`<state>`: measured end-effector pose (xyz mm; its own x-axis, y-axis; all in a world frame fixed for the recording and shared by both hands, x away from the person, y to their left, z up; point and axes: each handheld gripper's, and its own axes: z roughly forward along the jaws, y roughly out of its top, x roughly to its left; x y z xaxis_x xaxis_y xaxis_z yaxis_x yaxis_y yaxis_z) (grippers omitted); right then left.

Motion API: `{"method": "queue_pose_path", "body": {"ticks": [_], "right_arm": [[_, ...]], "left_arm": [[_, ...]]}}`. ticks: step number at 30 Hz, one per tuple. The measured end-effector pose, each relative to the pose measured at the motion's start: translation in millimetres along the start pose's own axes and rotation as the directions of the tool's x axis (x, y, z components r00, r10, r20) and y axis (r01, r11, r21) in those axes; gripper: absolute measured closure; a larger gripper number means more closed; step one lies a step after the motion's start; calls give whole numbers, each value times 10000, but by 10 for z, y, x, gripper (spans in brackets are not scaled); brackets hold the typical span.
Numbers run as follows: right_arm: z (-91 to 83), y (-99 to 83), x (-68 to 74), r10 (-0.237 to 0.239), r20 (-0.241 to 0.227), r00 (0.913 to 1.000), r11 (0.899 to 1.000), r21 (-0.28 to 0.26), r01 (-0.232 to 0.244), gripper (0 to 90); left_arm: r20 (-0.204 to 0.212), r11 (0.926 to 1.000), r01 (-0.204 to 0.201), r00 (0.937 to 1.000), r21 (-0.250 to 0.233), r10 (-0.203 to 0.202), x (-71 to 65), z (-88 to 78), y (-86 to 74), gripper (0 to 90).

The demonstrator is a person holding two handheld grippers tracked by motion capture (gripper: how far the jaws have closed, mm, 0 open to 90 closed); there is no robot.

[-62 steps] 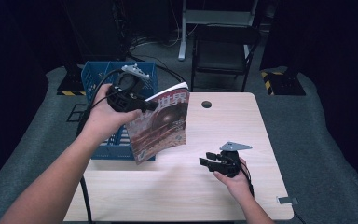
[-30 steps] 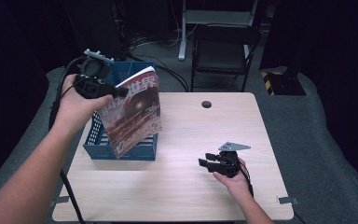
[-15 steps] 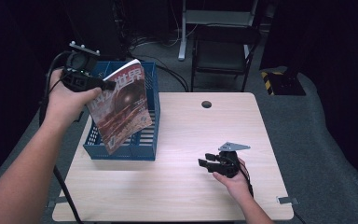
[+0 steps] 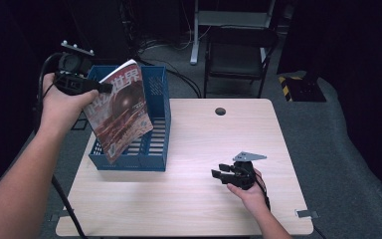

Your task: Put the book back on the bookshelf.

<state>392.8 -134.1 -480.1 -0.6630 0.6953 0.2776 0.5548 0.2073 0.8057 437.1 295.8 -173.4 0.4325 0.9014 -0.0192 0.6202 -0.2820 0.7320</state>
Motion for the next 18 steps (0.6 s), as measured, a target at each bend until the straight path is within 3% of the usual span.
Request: {"method": "queue_pose_path", "body": {"ticks": [18], "right_arm": [[2, -2, 1, -1, -14, 10000, 10000, 22, 1, 528]], "left_arm": [[-443, 9973, 721, 9964, -163, -727, 172, -15, -32, 842]]}}
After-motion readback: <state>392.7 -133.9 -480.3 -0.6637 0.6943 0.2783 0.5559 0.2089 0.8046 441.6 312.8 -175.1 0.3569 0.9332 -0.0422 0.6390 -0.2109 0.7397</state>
